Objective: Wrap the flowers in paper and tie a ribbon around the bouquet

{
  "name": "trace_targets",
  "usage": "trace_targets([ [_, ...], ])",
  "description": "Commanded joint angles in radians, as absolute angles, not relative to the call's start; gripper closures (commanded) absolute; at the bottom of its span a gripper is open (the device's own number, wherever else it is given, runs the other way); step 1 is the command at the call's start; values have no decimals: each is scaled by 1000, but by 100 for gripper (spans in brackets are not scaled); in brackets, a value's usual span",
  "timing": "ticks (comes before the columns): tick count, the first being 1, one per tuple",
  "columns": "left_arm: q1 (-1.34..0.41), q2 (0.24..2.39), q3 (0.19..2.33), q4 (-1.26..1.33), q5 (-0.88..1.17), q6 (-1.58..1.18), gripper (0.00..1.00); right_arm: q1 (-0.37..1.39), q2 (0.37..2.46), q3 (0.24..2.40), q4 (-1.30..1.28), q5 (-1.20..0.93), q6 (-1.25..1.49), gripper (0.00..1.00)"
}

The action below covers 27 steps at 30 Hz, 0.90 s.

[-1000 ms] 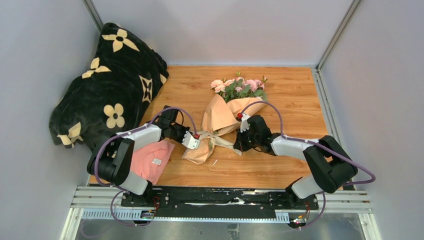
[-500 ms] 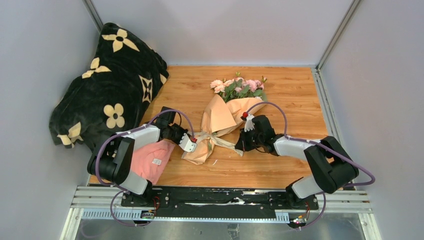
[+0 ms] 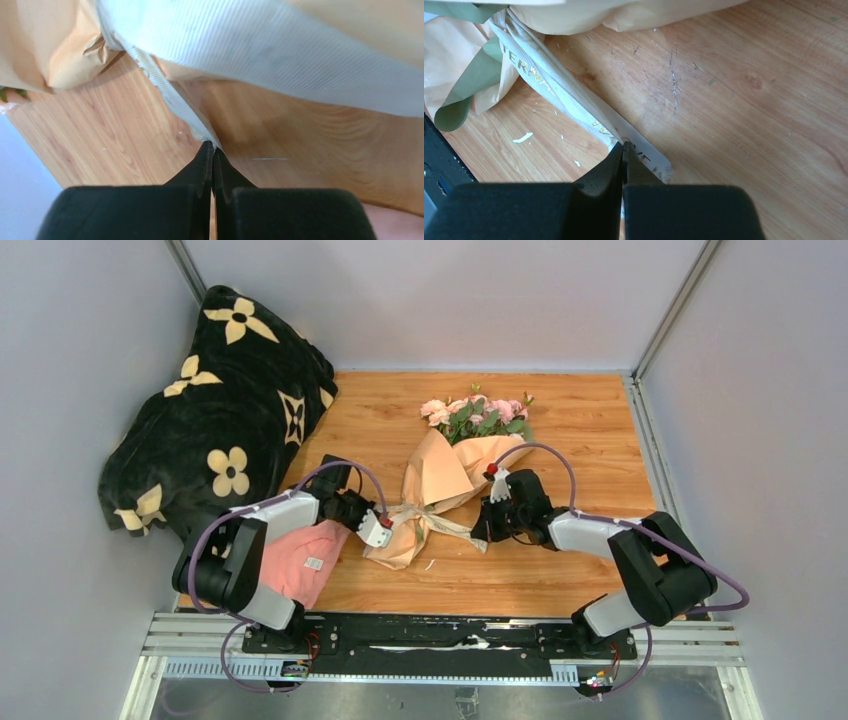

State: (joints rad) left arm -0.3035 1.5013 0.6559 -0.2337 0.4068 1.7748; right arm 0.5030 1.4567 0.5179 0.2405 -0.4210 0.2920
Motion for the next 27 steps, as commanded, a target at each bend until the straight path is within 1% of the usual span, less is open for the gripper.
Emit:
trace_targets([
  [1, -392, 1429, 671, -464, 378, 1680, 100, 517, 1467, 559, 83, -374, 223, 100],
  [3, -486, 1404, 694, -531, 401, 1609, 100, 528, 1468, 605, 90, -398, 214, 100],
  [6, -611, 1389, 671, -535, 399, 1548, 100, 528, 1488, 667, 87, -406, 193, 100],
  [10, -736, 1403, 676, -490, 424, 1434, 100, 527, 1472, 728, 43, -426, 149, 100],
  [12, -780, 1406, 698, -417, 461, 1345, 100, 528, 1437, 740, -20, -425, 130, 100],
  [17, -836, 1434, 733, -225, 513, 1139, 100, 517, 1332, 740, -165, -383, 133, 100],
  [19, -849, 1439, 742, -215, 525, 1089, 100, 508, 1311, 738, -229, -371, 155, 99],
  [22, -850, 1426, 740, -237, 513, 1046, 100, 483, 1279, 724, -326, -284, 211, 96],
  [24, -849, 1400, 728, -263, 489, 1043, 100, 442, 1258, 707, -366, -257, 254, 91],
  [25, -849, 1382, 719, -278, 474, 1043, 99, 414, 1245, 694, -380, -252, 274, 85],
  [26, -850, 1364, 711, -294, 455, 1038, 91, 391, 1230, 683, -386, -253, 288, 78],
  [27, -850, 1344, 704, -309, 429, 1026, 77, 367, 1214, 676, -393, -252, 296, 65],
])
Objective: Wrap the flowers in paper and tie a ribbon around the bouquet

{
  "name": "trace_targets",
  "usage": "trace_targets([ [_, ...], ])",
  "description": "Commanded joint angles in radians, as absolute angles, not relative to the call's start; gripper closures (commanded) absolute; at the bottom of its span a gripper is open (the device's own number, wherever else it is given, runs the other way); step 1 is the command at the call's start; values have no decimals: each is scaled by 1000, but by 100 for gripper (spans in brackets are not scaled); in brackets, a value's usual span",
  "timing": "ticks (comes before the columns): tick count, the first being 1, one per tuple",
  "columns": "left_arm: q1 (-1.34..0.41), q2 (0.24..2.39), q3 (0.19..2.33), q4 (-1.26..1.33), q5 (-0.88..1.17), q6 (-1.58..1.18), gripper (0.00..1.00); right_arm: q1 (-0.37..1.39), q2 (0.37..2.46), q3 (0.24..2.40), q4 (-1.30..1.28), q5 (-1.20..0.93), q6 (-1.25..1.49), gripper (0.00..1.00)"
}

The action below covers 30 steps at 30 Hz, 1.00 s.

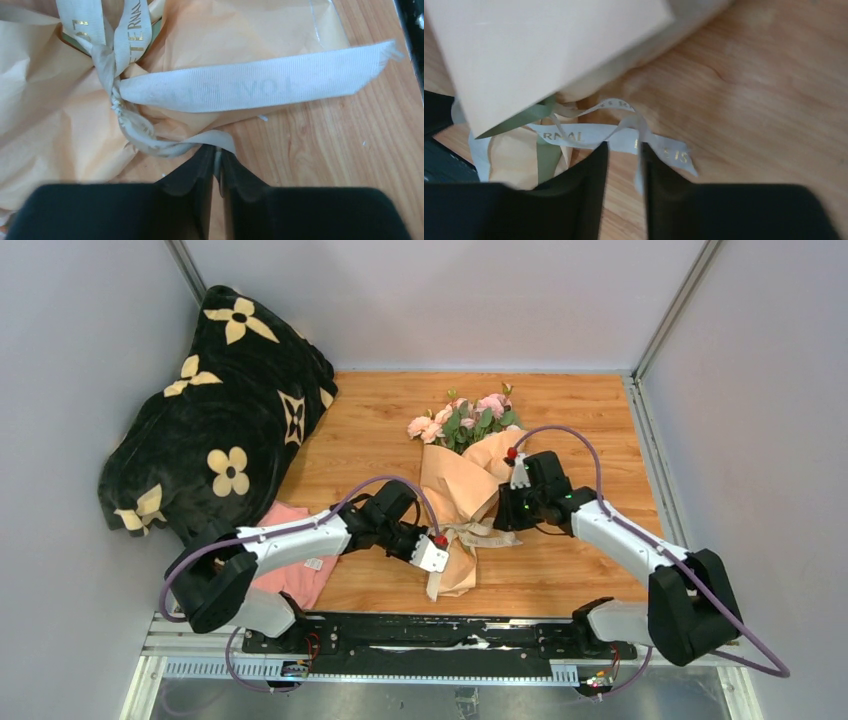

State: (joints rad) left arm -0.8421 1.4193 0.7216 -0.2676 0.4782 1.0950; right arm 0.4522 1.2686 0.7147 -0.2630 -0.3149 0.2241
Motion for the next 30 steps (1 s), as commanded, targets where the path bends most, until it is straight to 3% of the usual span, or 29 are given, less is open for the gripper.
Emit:
trace_targets([
  [1, -849, 1326, 697, -321, 389, 1004, 62, 345, 1196, 672, -402, -248, 303, 54],
  [2, -844, 1305, 691, -329, 352, 978, 49, 329, 1177, 672, -416, -241, 305, 47],
  [4, -814, 1256, 680, -348, 294, 920, 32, 300, 1132, 683, -457, -216, 305, 42],
  [7, -698, 1156, 687, -404, 267, 796, 19, 246, 1030, 701, -530, -147, 305, 39],
  [10, -573, 1031, 687, -459, 278, 657, 11, 169, 886, 688, -543, -69, 312, 36],
  [19, -190, 705, 490, -128, 19, -81, 2, 103, 574, 518, -311, 289, 248, 27],
  [24, -125, 577, 339, -7, -171, -121, 0, 103, 529, 411, -179, 418, 279, 25],
  [30, -112, 542, 305, 73, -202, -56, 0, 103, 586, 374, -162, 548, 401, 24],
])
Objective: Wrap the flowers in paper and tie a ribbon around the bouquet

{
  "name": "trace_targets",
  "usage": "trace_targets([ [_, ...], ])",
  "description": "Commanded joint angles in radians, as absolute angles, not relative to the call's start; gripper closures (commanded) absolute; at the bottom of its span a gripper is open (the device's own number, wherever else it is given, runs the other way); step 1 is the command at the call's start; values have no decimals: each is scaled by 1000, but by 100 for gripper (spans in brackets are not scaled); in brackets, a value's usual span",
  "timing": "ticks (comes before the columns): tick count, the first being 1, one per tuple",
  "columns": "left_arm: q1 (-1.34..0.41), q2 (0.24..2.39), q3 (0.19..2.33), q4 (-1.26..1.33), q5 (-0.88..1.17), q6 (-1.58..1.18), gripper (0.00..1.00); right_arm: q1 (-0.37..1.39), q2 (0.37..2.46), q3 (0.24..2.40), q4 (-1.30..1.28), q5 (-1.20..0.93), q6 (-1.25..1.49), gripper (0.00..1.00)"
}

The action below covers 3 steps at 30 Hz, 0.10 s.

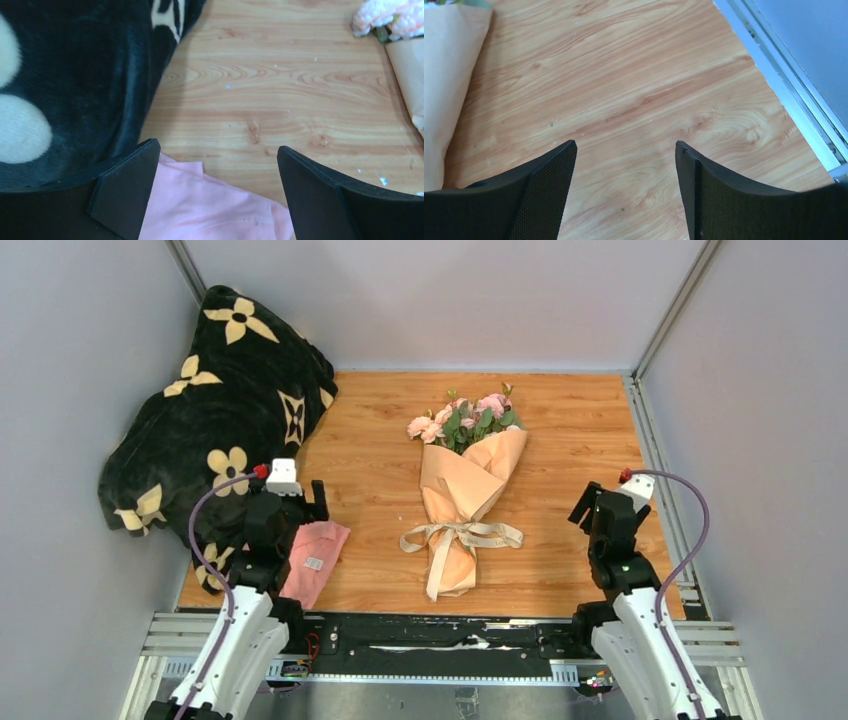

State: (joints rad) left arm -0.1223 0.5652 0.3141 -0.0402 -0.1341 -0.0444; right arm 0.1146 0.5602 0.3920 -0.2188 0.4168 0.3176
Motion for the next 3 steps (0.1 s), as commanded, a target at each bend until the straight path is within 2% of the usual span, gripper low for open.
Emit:
trace_targets([
  [1, -112, 541, 304, 71, -202, -62, 0, 103, 598, 376, -163, 548, 410, 25],
  [3, -111, 534, 308, 56, -191, -85, 0, 104, 616, 376, -165, 534, 399, 25],
])
